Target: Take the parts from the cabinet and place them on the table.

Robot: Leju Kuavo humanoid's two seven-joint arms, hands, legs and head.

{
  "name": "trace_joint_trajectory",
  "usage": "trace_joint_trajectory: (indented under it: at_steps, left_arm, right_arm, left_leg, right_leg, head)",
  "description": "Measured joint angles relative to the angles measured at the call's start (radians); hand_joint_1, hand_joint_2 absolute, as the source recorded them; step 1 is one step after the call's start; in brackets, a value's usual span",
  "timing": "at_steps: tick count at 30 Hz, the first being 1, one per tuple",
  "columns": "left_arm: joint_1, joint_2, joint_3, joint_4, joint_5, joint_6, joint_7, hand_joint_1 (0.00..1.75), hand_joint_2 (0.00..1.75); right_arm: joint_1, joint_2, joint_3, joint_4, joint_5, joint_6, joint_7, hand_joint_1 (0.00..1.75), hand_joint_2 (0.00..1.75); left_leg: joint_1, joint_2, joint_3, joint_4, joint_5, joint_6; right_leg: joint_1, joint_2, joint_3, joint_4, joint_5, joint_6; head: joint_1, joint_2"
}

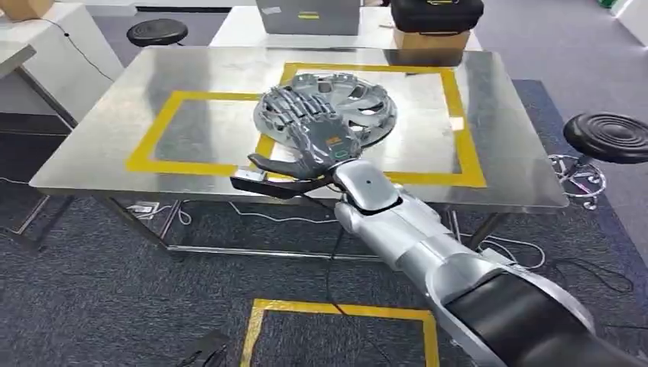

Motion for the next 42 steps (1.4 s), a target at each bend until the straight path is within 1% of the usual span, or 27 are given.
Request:
trace_joint_trajectory:
  at_steps: [2, 3, 4, 5, 7, 8, 9, 10, 13, 14, 16, 17, 18, 19, 20, 22, 23, 24, 25, 27, 28, 29, 31, 33, 36, 40, 42]
  left_arm:
    - [-0.001, 0.0, 0.0, 0.0, 0.0, 0.0, 0.0, 0.0, 0.0]
    - [-0.001, 0.0, 0.0, 0.0, 0.0, 0.0, 0.0, 0.0, 0.0]
    - [0.0, 0.0, 0.0, 0.0, 0.0, 0.0, 0.0, 0.0, 0.0]
    - [0.0, 0.0, 0.0, 0.0, 0.0, 0.0, 0.0, 0.0, 0.0]
    - [-0.001, 0.0, 0.0, 0.0, 0.0, 0.0, 0.0, 0.0, 0.0]
    - [-0.003, 0.0, 0.0, 0.0, 0.0, 0.0, 0.0, 0.0, 0.0]
    - [-0.005, -0.002, 0.0, 0.0, 0.0, 0.0, 0.0, 0.0, 0.0]
    - [-0.007, -0.002, 0.0, 0.0, 0.0, 0.001, -0.002, 0.0, 0.0]
    - [0.0, -0.003, 0.0, 0.0, -0.002, 0.001, -0.003, 0.0, 0.0]
    - [0.001, -0.002, 0.0, 0.0, -0.002, 0.001, -0.003, 0.0, 0.0]
    - [0.0, -0.001, 0.0, 0.0, -0.003, 0.001, -0.004, 0.0, 0.0]
    - [0.001, -0.001, 0.0, 0.0, -0.003, 0.001, -0.006, 0.0, 0.0]
    - [0.002, 0.0, 0.0, 0.0, -0.005, 0.0, -0.011, 0.0, 0.0]
    - [0.002, 0.0, 0.0, 0.0, -0.008, -0.001, -0.016, 0.0, 0.0]
    - [0.002, 0.001, -0.001, 0.0, -0.012, -0.001, -0.021, 0.0, 0.0]
    - [0.003, 0.001, -0.002, 0.0, -0.02, -0.001, -0.036, 0.0, 0.0]
    - [0.003, 0.001, -0.002, 0.0, -0.022, 0.002, -0.046, 0.0, 1.75]
    - [0.002, 0.0, -0.003, 0.0, -0.022, 0.004, -0.056, 0.0, 1.75]
    - [0.002, 0.001, -0.003, 0.0, -0.021, 0.009, -0.065, 0.0, 1.75]
    - [0.002, 0.002, -0.003, 0.0, -0.022, 0.026, -0.085, 0.0, 1.75]
    - [0.002, 0.004, -0.003, 0.0, -0.022, 0.039, -0.096, 0.0, 1.75]
    - [0.002, 0.005, -0.003, 0.0, -0.022, 0.053, -0.107, 0.0, 1.75]
    - [0.002, 0.008, -0.003, 0.0, -0.019, 0.09, -0.135, 0.0, 1.75]
    - [0.002, 0.008, -0.003, 0.0, -0.01, 0.119, -0.164, 0.0, 1.75]
    - [0.007, 0.014, -0.003, 0.0, -0.004, 0.131, -0.174, 0.0, 1.75]
    - [0.009, 0.015, -0.003, 0.0, 0.007, 0.148, -0.182, 0.0, 1.75]
    - [0.017, 0.017, -0.003, 0.0, 0.009, 0.154, -0.183, 0.0, 1.75]
  right_arm:
    - [0.001, 0.0, 0.0, 0.0, 0.0, 0.0, 0.0, 0.0, 0.0]
    - [0.003, 0.0, 0.0, 0.001, 0.0, 0.0, 0.0, 0.0, 0.0]
    - [0.005, 0.0, 0.0, 0.001, 0.0, 0.0, 0.0, 0.0, 0.0]
    - [0.007, 0.0, 0.0, 0.001, 0.0, 0.0, 0.0, 0.0, 0.0]
    - [0.006, 0.0, 0.0, 0.0, 0.0, 0.0, -0.001, 0.0, 0.0]
    - [0.005, 0.001, 0.0, 0.0, 0.0, -0.001, -0.001, 0.0, 0.0]
    - [0.002, 0.001, 0.0, -0.001, 0.0, -0.001, -0.001, 0.0, 0.0]
    - [0.0, 0.001, 0.0, -0.001, -0.001, -0.001, 0.0, 0.0, 0.0]
    - [0.01, 0.0, 0.0, 0.002, -0.002, -0.002, 0.0, 0.0, 0.0]
    - [0.012, 0.0, 0.0, 0.002, -0.002, -0.003, 0.0, 0.0, 0.0]
    - [0.01, -0.001, 0.001, 0.002, -0.002, -0.003, 0.0, 0.0, 0.0]
    - [0.01, -0.001, 0.001, 0.002, -0.003, -0.003, 0.0, 0.0, 1.75]
    - [0.011, -0.001, 0.001, 0.002, -0.005, -0.002, -0.001, 0.0, 1.75]
    - [0.014, -0.002, 0.001, 0.002, -0.009, -0.001, -0.001, 0.0, 1.75]
    - [0.017, -0.003, 0.001, 0.003, -0.016, 0.0, -0.003, 0.0, 1.75]
    - [0.02, -0.004, 0.001, 0.003, -0.032, 0.014, -0.012, 0.0, 1.75]
    - [0.02, -0.004, 0.001, 0.003, -0.045, 0.023, -0.019, 0.0, 1.75]
    - [0.02, -0.004, 0.001, 0.003, -0.06, 0.034, -0.027, 0.0, 1.75]
    - [0.022, -0.004, 0.001, 0.003, -0.077, 0.043, -0.037, 0.0, 1.75]
    - [0.041, -0.009, 0.0, 0.006, -0.106, 0.064, -0.051, 0.0, 1.75]
    - [0.055, -0.013, -0.001, 0.011, -0.126, 0.072, -0.059, 0.0, 1.75]
    - [0.07, -0.015, -0.001, 0.015, -0.143, 0.079, -0.067, 0.0, 1.75]
    - [0.106, -0.022, -0.012, 0.024, -0.208, 0.103, -0.087, 0.0, 1.75]
    - [0.166, -0.036, -0.047, 0.034, -0.302, 0.114, -0.127, 0.0, 1.75]
    - [0.232, -0.057, -0.091, 0.053, -0.35, 0.117, -0.164, 0.0, 1.75]
    - [0.29, -0.079, -0.186, 0.069, -0.55, 0.247, -0.199, 0.0, 1.75]
    - [0.336, -0.097, -0.253, 0.079, -0.618, 0.272, -0.237, 0.0, 1.75]
  left_leg:
    - [0.004, 0.0, -0.043, 0.152, -0.108, -0.009]
    - [0.005, 0.0, -0.058, 0.221, -0.133, -0.013]
    - [0.007, 0.0, -0.057, 0.254, -0.126, -0.015]
    - [0.008, 0.0, -0.036, 0.247, -0.095, -0.017]
    - [0.015, 0.0, 0.054, 0.143, -0.036, -0.022]
    - [0.02, 0.0, 0.118, 0.066, -0.039, -0.028]
    - [0.02, -0.002, 0.178, -0.014, -0.069, -0.028]
    - [0.014, -0.008, 0.181, -0.042, -0.082, -0.009]
    - [0.007, -0.005, 0.16, -0.044, -0.056, 0.023]
    - [0.008, -0.001, 0.152, -0.046, -0.047, 0.033]
    - [0.007, -0.002, 0.132, -0.046, -0.033, 0.047]
    - [0.005, -0.002, 0.121, -0.046, -0.023, 0.049]
    - [0.003, -0.001, 0.11, -0.046, -0.014, 0.05]
    - [0.001, -0.001, 0.099, -0.046, -0.005, 0.051]
    - [0.0, -0.001, 0.088, -0.046, 0.003, 0.05]
    - [-0.002, -0.001, 0.072, -0.045, 0.019, 0.047]
    - [-0.002, -0.001, 0.067, -0.045, 0.025, 0.044]
    - [-0.003, -0.001, 0.064, -0.045, 0.03, 0.04]
    - [-0.005, 0.0, 0.062, -0.044, 0.036, 0.034]
    - [-0.001, 0.001, 0.063, -0.052, 0.046, 0.022]
    - [-0.004, 0.001, 0.063, -0.052, 0.024, 0.043]
    - [-0.005, 0.0, 0.061, -0.055, 0.042, 0.058]
    - [-0.002, 0.001, 0.059, -0.065, 0.058, 0.036]
    - [-0.002, 0.0, 0.059, -0.071, 0.07, 0.028]
    - [-0.002, 0.0, 0.054, -0.072, 0.075, 0.021]
    - [0.0, 0.001, 0.049, -0.072, 0.077, 0.018]
    - [0.0, -0.001, 0.047, -0.072, 0.077, 0.018]
  right_leg:
    - [0.0, 0.0, -0.029, 0.0, 0.022, 0.001]
    - [0.0, 0.0, -0.044, 0.001, 0.033, 0.002]
    - [-0.001, -0.001, -0.057, 0.001, 0.044, 0.003]
    - [-0.002, -0.001, -0.073, 0.002, 0.057, 0.006]
    - [-0.006, -0.001, -0.098, 0.004, 0.076, 0.015]
    - [-0.007, 0.0, -0.105, 0.007, 0.084, 0.022]
    - [-0.002, 0.001, -0.117, 0.012, 0.089, 0.029]
    - [-0.003, 0.0, -0.124, 0.014, 0.101, 0.036]
    - [-0.011, -0.001, -0.13, -0.005, 0.133, 0.054]
    - [-0.014, -0.001, -0.139, 0.003, 0.112, 0.057]
    - [-0.013, -0.002, -0.178, 0.119, 0.003, 0.062]
    - [-0.013, -0.002, -0.203, 0.207, -0.048, 0.065]
    - [-0.013, -0.001, -0.224, 0.285, -0.078, 0.065]
    - [-0.012, -0.001, -0.229, 0.326, -0.08, 0.064]
    - [-0.011, -0.001, -0.213, 0.325, -0.062, 0.061]
    - [-0.005, -0.002, -0.118, 0.212, -0.002, 0.049]
    - [-0.001, -0.002, -0.041, 0.113, 0.006, 0.04]
    - [0.005, -0.003, 0.006, 0.037, -0.029, 0.031]
    - [0.005, -0.006, 0.025, 0.006, -0.034, 0.032]
    - [0.008, -0.002, 0.014, 0.0, -0.028, 0.027]
    - [0.006, -0.001, 0.019, -0.006, -0.023, 0.038]
    - [0.007, 0.001, 0.016, -0.006, -0.019, 0.032]
    - [0.008, 0.003, 0.008, -0.004, -0.012, 0.026]
    - [0.009, 0.001, 0.005, -0.004, -0.009, 0.024]
    - [0.01, 0.002, -0.002, -0.001, -0.005, 0.02]
    - [0.011, 0.002, -0.011, -0.001, -0.004, 0.018]
    - [0.01, -0.001, -0.008, -0.002, -0.004, 0.019]
  head:
    - [-0.002, 0.0]
    - [-0.001, 0.0]
    - [-0.001, 0.0]
    - [-0.001, 0.0]
    - [-0.001, 0.0]
    - [-0.002, 0.0]
    - [-0.004, 0.0]
    - [-0.002, 0.0]
    - [-0.002, 0.0]
    - [-0.003, 0.0]
    - [0.007, 0.0]
    - [0.006, 0.0]
    - [0.006, 0.0]
    - [0.006, 0.0]
    - [0.007, 0.0]
    - [0.006, 0.0]
    - [0.007, 0.0]
    - [0.006, 0.0]
    - [0.005, 0.0]
    - [0.005, 0.0]
    - [0.006, 0.0]
    - [0.005, 0.0]
    - [0.006, 0.0]
    - [0.006, 0.0]
    - [0.006, 0.0]
    - [0.006, 0.0]
    - [0.006, 0.0]
